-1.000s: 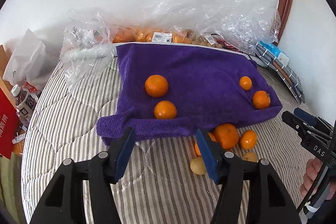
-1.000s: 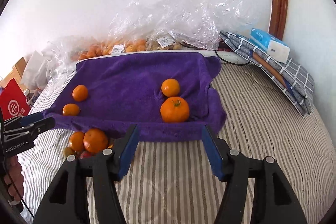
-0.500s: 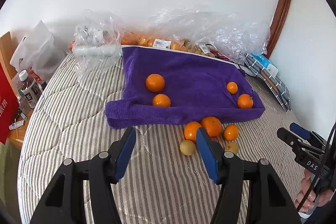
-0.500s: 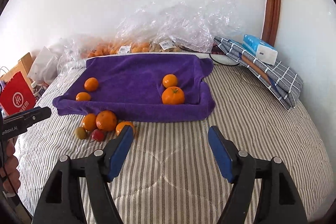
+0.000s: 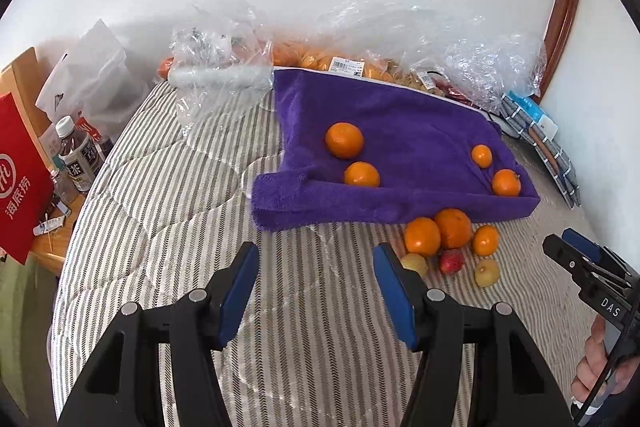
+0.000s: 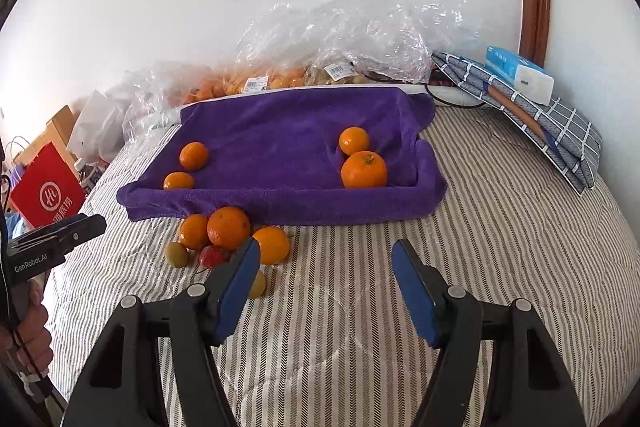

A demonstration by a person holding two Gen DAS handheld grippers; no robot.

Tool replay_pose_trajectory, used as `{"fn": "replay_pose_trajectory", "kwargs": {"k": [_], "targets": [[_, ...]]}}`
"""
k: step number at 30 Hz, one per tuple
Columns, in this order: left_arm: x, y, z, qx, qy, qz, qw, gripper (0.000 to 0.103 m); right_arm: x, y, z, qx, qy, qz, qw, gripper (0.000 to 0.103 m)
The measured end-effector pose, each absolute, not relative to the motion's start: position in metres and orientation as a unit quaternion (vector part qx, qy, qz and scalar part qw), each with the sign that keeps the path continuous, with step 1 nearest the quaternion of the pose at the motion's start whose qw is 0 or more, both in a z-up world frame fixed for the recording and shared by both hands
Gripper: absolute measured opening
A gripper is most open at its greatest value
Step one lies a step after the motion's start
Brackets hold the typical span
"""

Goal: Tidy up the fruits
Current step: 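Grasp the small yellow-green fruit with the right tool, then lift the yellow-green fruit with the right tool while the left tool grasps another yellow-green fruit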

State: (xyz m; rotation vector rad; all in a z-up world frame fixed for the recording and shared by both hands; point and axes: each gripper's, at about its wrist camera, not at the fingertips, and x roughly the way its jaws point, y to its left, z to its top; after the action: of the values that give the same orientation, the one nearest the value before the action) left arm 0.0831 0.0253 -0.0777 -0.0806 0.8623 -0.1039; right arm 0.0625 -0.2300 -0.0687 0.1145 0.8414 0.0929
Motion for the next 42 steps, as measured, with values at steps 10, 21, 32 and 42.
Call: {"fn": "replay_pose_trajectory", "kwargs": {"k": [10, 21, 32, 42], "targets": [[0.100, 0.038, -0.090, -0.022, 0.429, -0.044, 0.902, 0.058, 0.073, -0.188, -0.096, 0.041, 0.436, 0.109, 0.893, 0.049], [0.108, 0.040, -0.096, -0.034, 0.429, -0.060, 0.901, 0.058, 0.084, -0.175, -0.117, 0.027, 0.457, 0.112, 0.882, 0.029], [0.106, 0.037, -0.113, -0.026, 0.437, -0.060, 0.897, 0.058, 0.067, -0.195, -0.118, 0.015, 0.454, 0.084, 0.887, 0.028], [0.102, 0.041, -0.127, -0.040, 0.442, -0.061, 0.894, 0.058, 0.063, -0.225, -0.119, 0.035, 0.450, 0.059, 0.891, 0.028]]}}
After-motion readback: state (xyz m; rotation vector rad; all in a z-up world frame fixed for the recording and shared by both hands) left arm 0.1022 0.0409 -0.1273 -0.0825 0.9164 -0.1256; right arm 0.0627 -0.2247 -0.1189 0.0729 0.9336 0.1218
